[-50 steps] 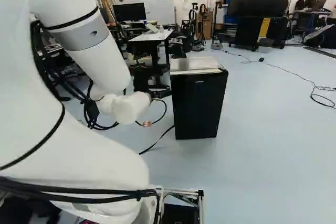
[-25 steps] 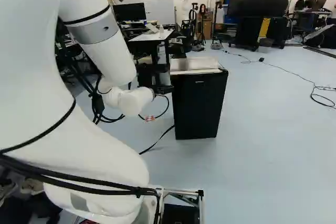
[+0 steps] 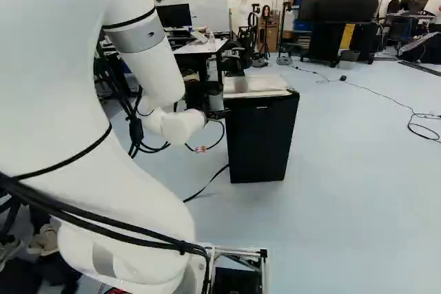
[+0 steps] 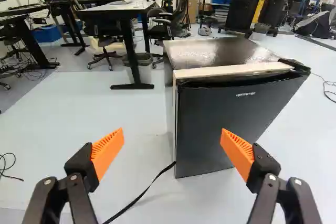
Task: Open the fridge door
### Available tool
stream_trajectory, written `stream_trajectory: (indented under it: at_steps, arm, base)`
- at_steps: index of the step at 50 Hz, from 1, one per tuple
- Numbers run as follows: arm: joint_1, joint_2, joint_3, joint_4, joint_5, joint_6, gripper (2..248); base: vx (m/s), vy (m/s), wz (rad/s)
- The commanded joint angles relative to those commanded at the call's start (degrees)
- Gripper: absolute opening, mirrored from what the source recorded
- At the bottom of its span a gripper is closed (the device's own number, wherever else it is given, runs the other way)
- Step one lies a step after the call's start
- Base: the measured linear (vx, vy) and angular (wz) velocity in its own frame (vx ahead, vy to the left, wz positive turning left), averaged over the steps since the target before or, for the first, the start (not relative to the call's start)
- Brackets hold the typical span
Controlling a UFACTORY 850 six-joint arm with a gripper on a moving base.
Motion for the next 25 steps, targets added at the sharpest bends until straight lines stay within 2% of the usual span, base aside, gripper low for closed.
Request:
stream_trajectory:
  at_steps: [11, 25]
  arm:
    - [0.79, -1.26, -1.30, 0.53, 0.00, 0.00, 247]
    - [2.99, -2.67, -2.78, 1.81, 0.00, 0.00, 247]
  base:
    - [0.000, 0.000, 0.000]
    - [0.000, 0.000, 0.000]
